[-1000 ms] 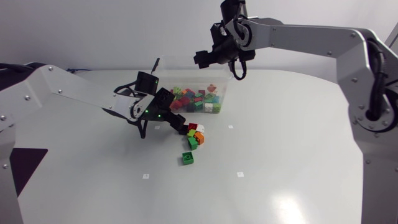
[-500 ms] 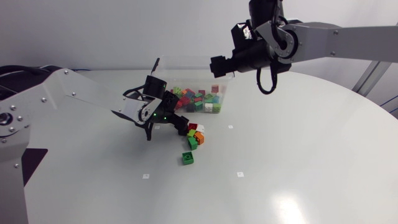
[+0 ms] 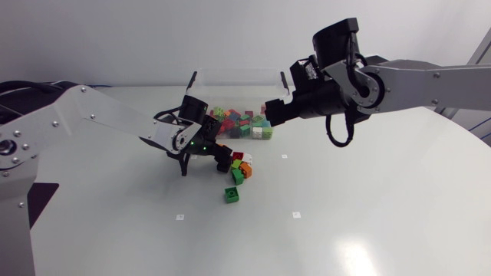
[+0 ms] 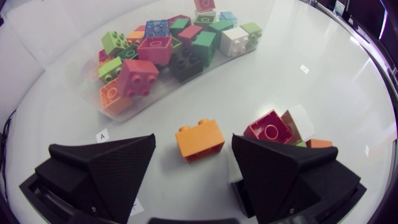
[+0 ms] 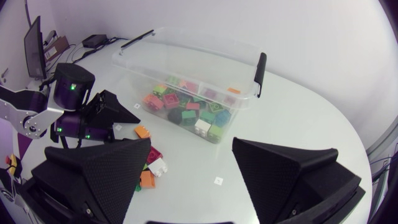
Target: Place the duplo bricks in the container
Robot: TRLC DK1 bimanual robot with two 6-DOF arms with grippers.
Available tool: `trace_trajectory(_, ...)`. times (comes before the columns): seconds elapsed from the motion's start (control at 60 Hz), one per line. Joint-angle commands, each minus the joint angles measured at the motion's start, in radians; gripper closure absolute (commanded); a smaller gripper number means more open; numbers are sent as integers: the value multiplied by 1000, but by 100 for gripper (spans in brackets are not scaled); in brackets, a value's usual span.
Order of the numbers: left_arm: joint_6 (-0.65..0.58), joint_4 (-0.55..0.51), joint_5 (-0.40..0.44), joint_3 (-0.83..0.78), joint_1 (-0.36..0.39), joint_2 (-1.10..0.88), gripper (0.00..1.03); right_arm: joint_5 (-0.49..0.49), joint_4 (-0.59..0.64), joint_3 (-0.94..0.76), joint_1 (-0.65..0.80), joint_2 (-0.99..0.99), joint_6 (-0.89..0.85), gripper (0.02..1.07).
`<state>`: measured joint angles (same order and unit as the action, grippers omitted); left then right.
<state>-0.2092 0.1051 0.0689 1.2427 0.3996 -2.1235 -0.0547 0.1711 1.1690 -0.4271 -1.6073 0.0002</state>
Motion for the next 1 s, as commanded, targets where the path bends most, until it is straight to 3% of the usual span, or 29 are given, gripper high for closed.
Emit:
trace_trajectory(0.0,24,-16,-4,-5,-7,-13,32,6,-15,-48,-15,29,3,12)
trace_trajectory(0.1,24,-16,-4,-9,-10,-12,39,6,-12,-78,-29,43,-9,12)
trace_trajectory(0.483,51,-13,3,18,-18,-26,40,3,-15,-152,-67,32,-37,12)
trace_trajectory(0.617,50,-13,5,24,-16,-36,44,3,-16,-149,-75,9,-46,12)
trace_trajectory(0.817,42,-12,9,21,-22,-49,61,-8,-18,-141,-88,-69,-121,13)
trace_trajectory(0.933,22,-12,23,11,-24,-38,63,-23,-16,-115,-88,-135,-172,13)
trace_trajectory(0.983,13,-12,25,-2,-27,-24,70,-27,-12,-101,-88,-161,-183,13)
